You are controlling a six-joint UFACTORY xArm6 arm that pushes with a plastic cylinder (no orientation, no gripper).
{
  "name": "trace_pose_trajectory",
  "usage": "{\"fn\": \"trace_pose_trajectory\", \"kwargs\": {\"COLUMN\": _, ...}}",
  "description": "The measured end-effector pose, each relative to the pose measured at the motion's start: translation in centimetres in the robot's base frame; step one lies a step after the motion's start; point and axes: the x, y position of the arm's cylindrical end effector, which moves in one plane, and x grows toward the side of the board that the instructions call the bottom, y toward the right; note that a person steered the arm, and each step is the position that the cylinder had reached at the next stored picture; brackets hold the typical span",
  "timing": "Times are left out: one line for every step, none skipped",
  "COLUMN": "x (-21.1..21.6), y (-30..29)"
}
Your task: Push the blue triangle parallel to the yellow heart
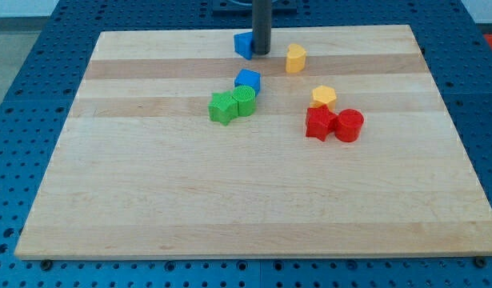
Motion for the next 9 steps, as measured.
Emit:
{"fn": "trace_pose_trajectory", "kwargs": {"x": 0.1, "y": -1.6}}
{"fn": "trace_pose_trajectory", "kwargs": {"x": 0.1, "y": -2.1}}
{"fn": "trace_pose_trajectory", "kwargs": {"x": 0.1, "y": -0.8}}
{"fn": "trace_pose_trajectory", "kwargs": {"x": -0.6, "y": -0.8}}
{"fn": "trace_pose_trajectory", "kwargs": {"x": -3.6, "y": -1.5}}
{"fn": "trace_pose_trajectory", "kwargs": {"x": -4.1, "y": -4.1}}
{"fn": "trace_pose_trajectory", "kwargs": {"x": -3.2, "y": -6.6}}
{"fn": "trace_pose_trajectory", "kwargs": {"x": -1.5, "y": -9.4}}
{"fn": "trace_pose_trajectory", "kwargs": {"x": 0.1, "y": -11.6}}
